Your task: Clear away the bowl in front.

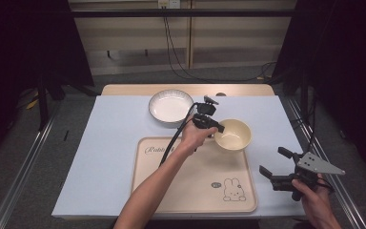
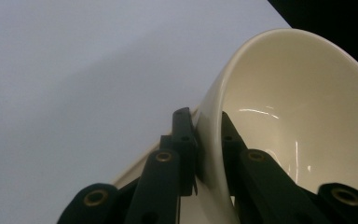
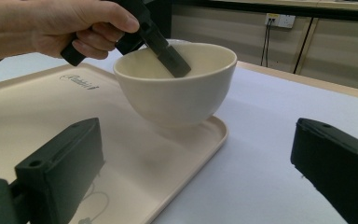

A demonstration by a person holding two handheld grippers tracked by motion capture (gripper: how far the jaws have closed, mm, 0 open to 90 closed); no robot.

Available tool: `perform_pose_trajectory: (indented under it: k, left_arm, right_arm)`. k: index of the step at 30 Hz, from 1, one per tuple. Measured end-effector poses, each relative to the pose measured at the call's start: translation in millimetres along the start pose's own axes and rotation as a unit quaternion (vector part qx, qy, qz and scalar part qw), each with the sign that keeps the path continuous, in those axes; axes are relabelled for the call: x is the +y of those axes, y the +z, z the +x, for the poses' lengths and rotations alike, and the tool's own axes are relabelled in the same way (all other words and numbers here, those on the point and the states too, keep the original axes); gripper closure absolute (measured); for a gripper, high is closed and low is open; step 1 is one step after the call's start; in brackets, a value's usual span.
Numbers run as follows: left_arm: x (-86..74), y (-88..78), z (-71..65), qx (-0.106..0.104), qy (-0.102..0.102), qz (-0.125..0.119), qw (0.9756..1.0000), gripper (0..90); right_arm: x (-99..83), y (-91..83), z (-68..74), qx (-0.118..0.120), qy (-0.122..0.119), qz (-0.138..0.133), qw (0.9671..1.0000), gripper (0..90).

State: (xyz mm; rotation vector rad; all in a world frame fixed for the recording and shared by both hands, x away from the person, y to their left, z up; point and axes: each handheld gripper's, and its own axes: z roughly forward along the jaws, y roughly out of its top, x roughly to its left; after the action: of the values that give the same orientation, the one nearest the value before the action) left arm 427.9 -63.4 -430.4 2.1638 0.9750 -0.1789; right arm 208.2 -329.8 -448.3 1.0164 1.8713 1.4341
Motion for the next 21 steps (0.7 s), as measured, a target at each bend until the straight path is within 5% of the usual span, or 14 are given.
perform_pose_trajectory:
  k: [12, 17, 21]
  left_arm:
    - [-6.9, 13.4, 4.8, 0.005, -0.007, 0.012, 0.9999, 82.6]
    - [-8.6, 17.3, 7.6, 0.015, 0.006, 0.031, 0.9994, 82.5]
    - [-11.4, 19.0, 8.2, 0.01, -0.008, 0.025, 0.9996, 82.5]
  right_arm:
    - [0.0, 0.1, 0.0, 0.002, 0.0, 0.0, 1.0, 2.3]
    - [0.0, 0.1, 0.0, 0.002, -0.001, 0.001, 1.0, 2.4]
    - [0.0, 0.1, 0.0, 0.0, 0.0, -0.001, 1.0, 2.5]
